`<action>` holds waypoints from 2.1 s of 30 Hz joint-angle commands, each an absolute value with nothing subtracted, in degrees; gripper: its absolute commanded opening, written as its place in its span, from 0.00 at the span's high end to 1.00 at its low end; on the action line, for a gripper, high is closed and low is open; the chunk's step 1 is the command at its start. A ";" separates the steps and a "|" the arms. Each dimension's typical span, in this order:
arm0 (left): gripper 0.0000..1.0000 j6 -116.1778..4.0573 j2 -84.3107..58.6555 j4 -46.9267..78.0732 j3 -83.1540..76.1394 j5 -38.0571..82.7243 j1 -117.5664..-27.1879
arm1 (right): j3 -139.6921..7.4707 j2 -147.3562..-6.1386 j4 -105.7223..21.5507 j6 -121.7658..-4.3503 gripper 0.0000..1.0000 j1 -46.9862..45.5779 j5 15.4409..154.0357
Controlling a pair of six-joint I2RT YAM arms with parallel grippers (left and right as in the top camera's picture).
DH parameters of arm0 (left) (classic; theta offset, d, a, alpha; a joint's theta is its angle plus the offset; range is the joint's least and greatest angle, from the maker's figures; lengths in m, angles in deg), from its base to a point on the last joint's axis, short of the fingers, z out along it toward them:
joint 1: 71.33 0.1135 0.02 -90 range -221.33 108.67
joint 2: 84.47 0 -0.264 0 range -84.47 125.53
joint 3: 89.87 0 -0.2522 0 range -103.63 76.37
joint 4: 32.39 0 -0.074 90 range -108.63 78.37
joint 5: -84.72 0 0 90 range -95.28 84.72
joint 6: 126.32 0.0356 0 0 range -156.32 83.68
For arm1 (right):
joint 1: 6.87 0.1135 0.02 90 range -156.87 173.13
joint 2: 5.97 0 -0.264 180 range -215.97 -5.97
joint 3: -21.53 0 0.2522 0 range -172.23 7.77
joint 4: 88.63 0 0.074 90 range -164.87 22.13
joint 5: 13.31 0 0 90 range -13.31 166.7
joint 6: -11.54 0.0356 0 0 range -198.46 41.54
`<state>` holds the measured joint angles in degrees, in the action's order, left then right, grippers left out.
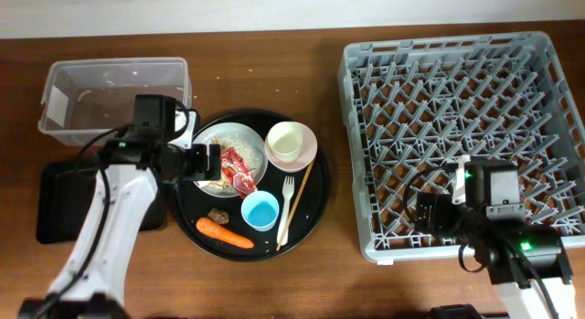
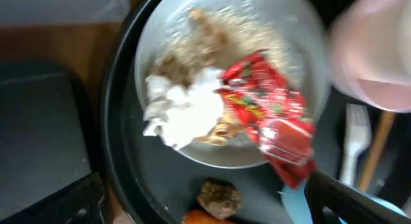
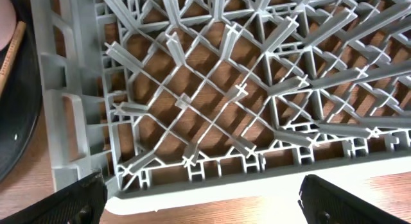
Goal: Sort waste into correct bins and load items into the dishwasher rack
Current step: 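Grasp the white tissue from the grey plate with the left gripper, then drop the tissue into the clear plastic bin with the left gripper, then grasp the red snack wrapper on the plate with the left gripper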
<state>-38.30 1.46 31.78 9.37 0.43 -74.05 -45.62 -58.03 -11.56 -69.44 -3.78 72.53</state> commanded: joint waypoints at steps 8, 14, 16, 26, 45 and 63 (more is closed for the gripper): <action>0.41 -39.72 17.00 25.31 8.84 -0.53 -70.09 | -46.69 -59.60 -11.58 -68.92 0.01 -3.56 70.35; 0.90 -39.74 17.11 25.42 8.84 -0.53 -70.09 | -46.69 -59.60 -11.61 -68.92 0.01 -3.56 70.35; 0.99 -39.74 17.08 25.51 8.78 -0.53 -70.09 | -46.69 -59.60 -11.61 -68.92 0.01 -3.56 70.35; 0.99 -39.72 12.14 21.99 -9.87 -11.63 -69.96 | -46.69 -59.60 -12.07 -68.92 0.01 -3.56 70.37; 0.35 -51.07 19.14 45.29 -5.82 5.92 -80.63 | -46.69 -59.60 -12.02 -68.92 0.01 -3.56 70.41; 0.90 -66.98 19.44 23.34 11.81 11.73 -81.07 | -46.69 -59.60 -11.78 -68.89 0.01 -3.56 70.43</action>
